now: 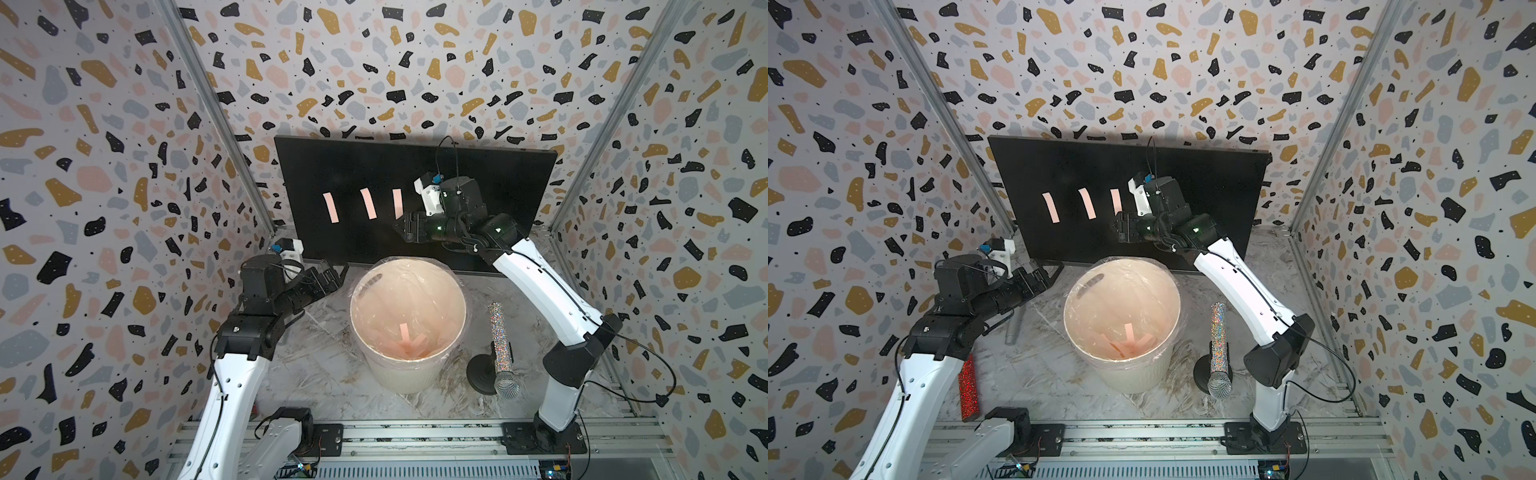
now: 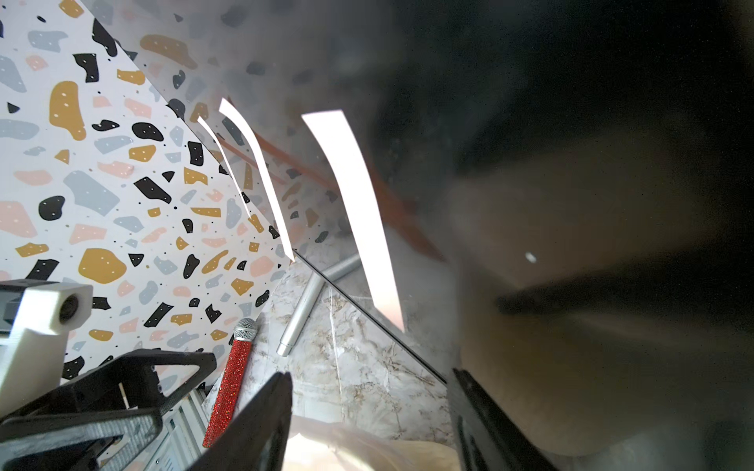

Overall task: Remove the sticky note from the monitor
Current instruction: Tear off the sticky note from the monitor.

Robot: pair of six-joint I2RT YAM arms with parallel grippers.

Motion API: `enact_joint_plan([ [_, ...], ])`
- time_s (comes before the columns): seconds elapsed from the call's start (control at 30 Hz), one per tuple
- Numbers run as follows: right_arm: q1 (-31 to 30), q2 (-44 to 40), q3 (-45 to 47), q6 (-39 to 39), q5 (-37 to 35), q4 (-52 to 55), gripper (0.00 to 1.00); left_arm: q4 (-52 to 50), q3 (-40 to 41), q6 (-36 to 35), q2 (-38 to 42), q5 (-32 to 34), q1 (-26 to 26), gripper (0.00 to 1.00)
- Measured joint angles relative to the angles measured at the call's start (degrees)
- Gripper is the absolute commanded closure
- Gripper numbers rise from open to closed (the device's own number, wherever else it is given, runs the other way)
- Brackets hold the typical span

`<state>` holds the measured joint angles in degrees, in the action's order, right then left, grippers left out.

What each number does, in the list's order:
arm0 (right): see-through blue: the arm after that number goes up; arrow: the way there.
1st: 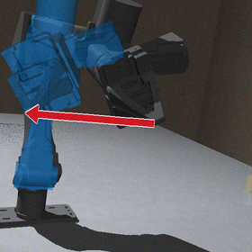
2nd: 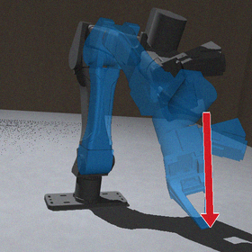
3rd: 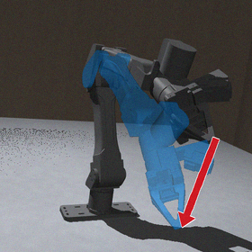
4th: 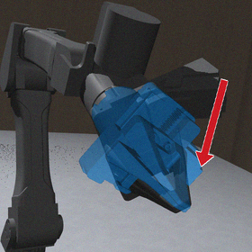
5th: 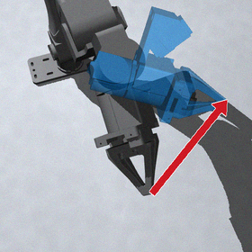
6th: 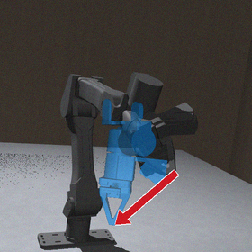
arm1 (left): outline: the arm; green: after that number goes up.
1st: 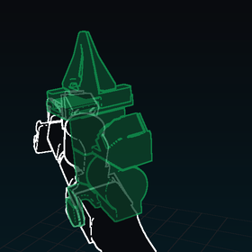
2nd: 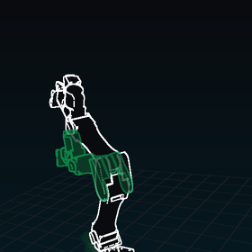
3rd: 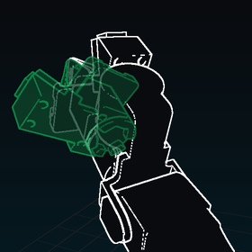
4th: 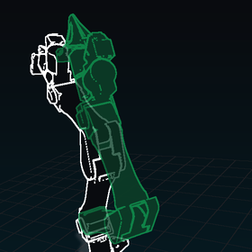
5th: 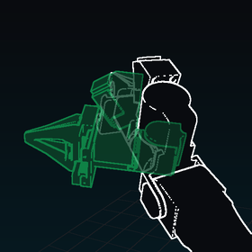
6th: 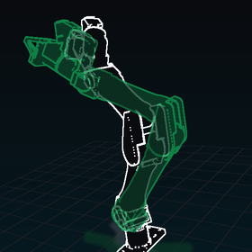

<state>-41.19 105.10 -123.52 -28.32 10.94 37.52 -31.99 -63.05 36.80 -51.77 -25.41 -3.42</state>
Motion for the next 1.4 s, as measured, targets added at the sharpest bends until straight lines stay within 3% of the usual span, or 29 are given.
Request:
enact_joint_plan([
  [0.53, 0.0, 2.3, 0.0, 0.0, -0.3, -5.5, 0.43, -0.4, -0.7, -0.2, -0.5, 0.1, 0.0, 0.01],
  [0.8, 0.0, 2.4, 0.0, 0.1, -0.7, -7.3, 0.52, -0.6, -0.7, -0.7, -0.5, 0.1, 0.0, 0.01],
  [1.07, 0.0, 2.4, 0.0, 0.1, -1.3, -8.7, 0.68, -0.6, -0.7, -0.8, -0.5, 0.1, 0.0, 0.01],
  [1.4, 0.0, 2.5, 0.0, 0.1, -1.5, -9.2, 0.95, -0.6, -0.7, -1.0, -0.5, 0.1, 0.0, 0.01],
])
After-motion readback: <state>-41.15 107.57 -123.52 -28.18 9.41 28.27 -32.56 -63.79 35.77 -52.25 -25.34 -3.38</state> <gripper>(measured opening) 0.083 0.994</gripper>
